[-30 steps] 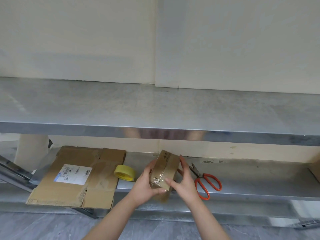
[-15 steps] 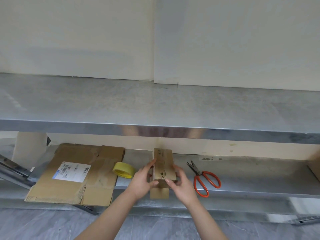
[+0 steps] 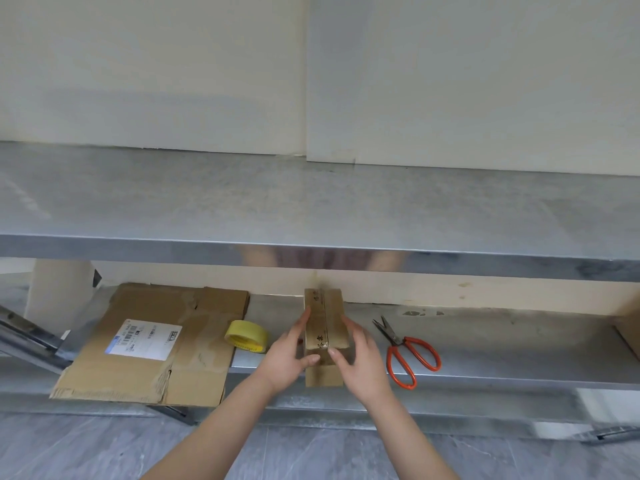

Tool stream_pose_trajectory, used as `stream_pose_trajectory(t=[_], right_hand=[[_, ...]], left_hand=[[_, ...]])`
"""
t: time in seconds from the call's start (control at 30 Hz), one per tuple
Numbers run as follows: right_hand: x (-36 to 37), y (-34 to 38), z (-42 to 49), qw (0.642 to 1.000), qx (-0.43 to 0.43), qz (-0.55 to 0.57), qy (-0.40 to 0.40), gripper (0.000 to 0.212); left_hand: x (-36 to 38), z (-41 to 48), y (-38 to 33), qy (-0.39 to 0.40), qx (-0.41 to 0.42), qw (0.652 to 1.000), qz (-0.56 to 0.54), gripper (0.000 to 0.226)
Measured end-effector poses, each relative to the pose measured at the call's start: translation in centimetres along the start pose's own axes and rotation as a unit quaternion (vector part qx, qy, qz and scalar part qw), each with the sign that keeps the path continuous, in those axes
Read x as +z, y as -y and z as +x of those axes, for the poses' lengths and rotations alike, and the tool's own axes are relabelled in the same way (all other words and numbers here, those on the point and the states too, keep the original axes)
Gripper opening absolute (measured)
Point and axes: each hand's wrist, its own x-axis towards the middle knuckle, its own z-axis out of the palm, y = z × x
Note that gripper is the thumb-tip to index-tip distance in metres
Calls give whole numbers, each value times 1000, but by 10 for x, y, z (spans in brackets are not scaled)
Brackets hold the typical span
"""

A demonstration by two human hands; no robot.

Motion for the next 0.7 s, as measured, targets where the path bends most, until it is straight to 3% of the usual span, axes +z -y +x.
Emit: stream_pose_trajectory(t=[0.2,0.3,0.37,0.47,0.57,0.7], right_hand=[[-4,11,-18,992,-54,-108,-37,60],[2,25,-28,978,-121,-159,-60,51],[16,39,-32,970,-172,-165,-52,49],[49,64,-33,969,-206,-133,4,47],[89,81,-31,982,-158,-86,60,47],[128,74,-30,994,-36,-66,74,52]], left_hand=[[-11,-8,3,-29,63,992,104,92],[-32,-19,17,-55,91,965,238,82],[-52,-28,32,-81,116,939,312,73],[-88,-36,55,-133,120,927,330,64],[-115,-34,72,-127,90,928,340,64],[-123,-20,81,-50,49,954,292,67]])
